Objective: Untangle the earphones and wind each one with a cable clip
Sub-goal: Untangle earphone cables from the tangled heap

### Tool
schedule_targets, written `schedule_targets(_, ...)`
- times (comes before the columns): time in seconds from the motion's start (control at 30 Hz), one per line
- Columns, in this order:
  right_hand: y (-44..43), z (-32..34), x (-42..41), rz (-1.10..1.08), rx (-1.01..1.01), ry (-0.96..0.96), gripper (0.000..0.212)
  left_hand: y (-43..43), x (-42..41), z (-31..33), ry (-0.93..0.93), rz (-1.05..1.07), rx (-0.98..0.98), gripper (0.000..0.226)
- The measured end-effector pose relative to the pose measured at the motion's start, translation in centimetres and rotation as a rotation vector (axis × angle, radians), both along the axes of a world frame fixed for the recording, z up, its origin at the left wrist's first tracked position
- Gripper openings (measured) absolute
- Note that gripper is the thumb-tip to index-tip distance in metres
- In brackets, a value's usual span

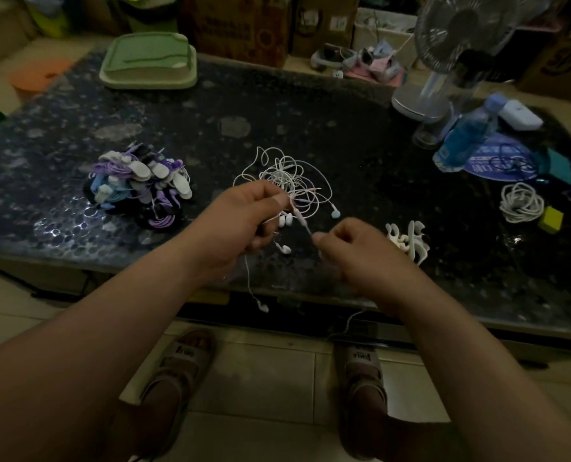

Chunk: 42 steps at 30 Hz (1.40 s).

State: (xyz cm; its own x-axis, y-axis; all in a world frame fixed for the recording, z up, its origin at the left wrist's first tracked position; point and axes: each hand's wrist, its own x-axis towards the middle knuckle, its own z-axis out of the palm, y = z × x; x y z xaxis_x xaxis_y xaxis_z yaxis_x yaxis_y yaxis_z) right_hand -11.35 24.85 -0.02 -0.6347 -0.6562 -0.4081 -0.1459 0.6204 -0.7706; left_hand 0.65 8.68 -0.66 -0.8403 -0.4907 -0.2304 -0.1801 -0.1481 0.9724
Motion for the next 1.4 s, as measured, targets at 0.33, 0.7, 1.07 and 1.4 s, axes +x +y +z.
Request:
schedule_targets(0.33, 0.1, 0.6, -0.1, 0.117, -0.102, 0.009, 0.008, 0.2, 0.4, 0.4, -0.004, -0.031, -0.161, 0.015)
schedule_targets(0.7, -1.0, 0.2, 1.2, 0.014, -0.366, -0.281, 0.024, 0.6, 0.2, -0.8, 0.042, -0.106, -0.516, 0.006)
schedule_targets(1.07, 0.0, 1.0, -0.6, -0.012, -0.290, -0.210, 0.034, -0.4, 0.8, 0.4, -0.009, -0.158, -0.475, 0.004)
schedule_targets(1.4, 0.6, 1.4, -0.2, 0.117, -0.211, -0.022, 0.058, -0.2, 1.2, 1.5, 0.004, -0.239, -0.281, 0.012)
